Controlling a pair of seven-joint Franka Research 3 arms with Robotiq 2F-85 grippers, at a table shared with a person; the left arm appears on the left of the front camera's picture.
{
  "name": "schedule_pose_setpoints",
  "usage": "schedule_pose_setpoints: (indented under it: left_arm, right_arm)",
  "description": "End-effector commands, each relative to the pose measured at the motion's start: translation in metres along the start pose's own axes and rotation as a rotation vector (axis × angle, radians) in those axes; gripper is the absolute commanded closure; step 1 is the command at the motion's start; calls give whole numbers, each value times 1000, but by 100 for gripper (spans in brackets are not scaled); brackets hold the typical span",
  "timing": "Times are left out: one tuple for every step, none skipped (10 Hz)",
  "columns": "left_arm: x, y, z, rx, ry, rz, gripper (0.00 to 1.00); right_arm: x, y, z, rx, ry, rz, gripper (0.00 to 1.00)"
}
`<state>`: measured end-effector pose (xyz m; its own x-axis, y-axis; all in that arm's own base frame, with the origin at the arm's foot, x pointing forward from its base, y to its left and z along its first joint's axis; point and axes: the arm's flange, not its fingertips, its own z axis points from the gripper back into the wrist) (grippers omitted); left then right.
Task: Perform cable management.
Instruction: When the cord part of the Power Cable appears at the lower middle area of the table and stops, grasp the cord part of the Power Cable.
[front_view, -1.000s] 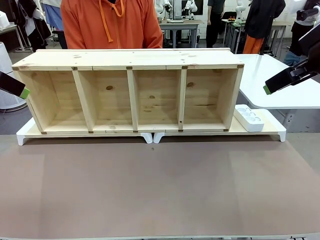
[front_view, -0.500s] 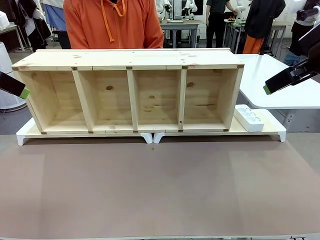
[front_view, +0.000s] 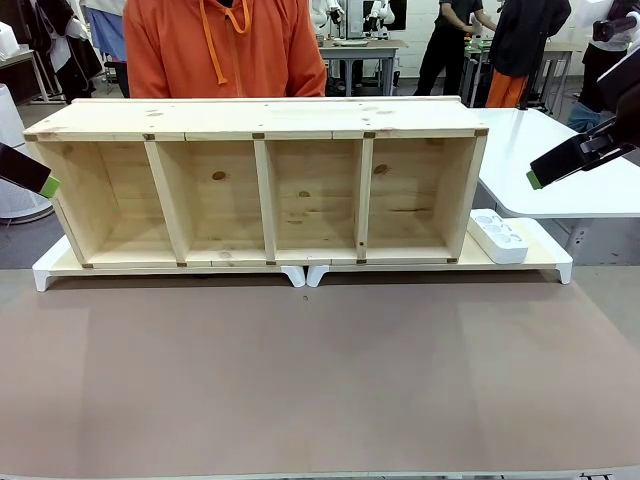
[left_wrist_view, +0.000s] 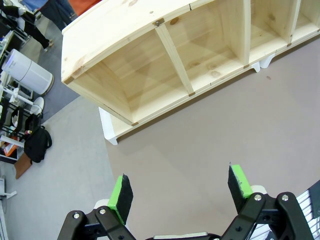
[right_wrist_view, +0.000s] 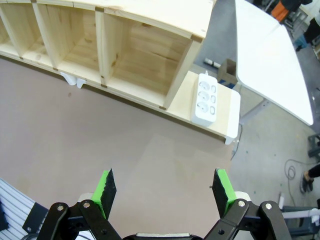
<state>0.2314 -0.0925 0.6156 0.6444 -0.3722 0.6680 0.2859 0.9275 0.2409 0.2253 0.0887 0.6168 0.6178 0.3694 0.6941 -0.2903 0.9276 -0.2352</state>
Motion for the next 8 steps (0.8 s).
schedule_pose_setpoints:
  left_arm:
    - [2, 0, -2, 2, -7, -6, 0]
    - [2, 0, -2, 2, -7, -6, 0]
    - [2, 0, -2, 2, -7, -6, 0]
    - [2, 0, -2, 2, -7, -6, 0]
    - [2, 0, -2, 2, -7, -6, 0]
    - [2, 0, -2, 2, -7, -6, 0]
    - [2, 0, -2, 2, -7, -6, 0]
    - [2, 0, -2, 2, -7, -6, 0]
  right_arm:
    - [0, -1, 0, -2, -3, -3, 0]
    - [0, -1, 0, -2, -3, -3, 0]
    - [0, -1, 0, -2, -3, -3, 0]
    - [0, -1, 0, -2, -3, -3, 0]
    - [0, -1, 0, -2, -3, -3, 0]
    - [0, -1, 0, -2, -3, -3, 0]
    - [0, -1, 0, -2, -3, -3, 0]
    - [0, -1, 0, -2, -3, -3, 0]
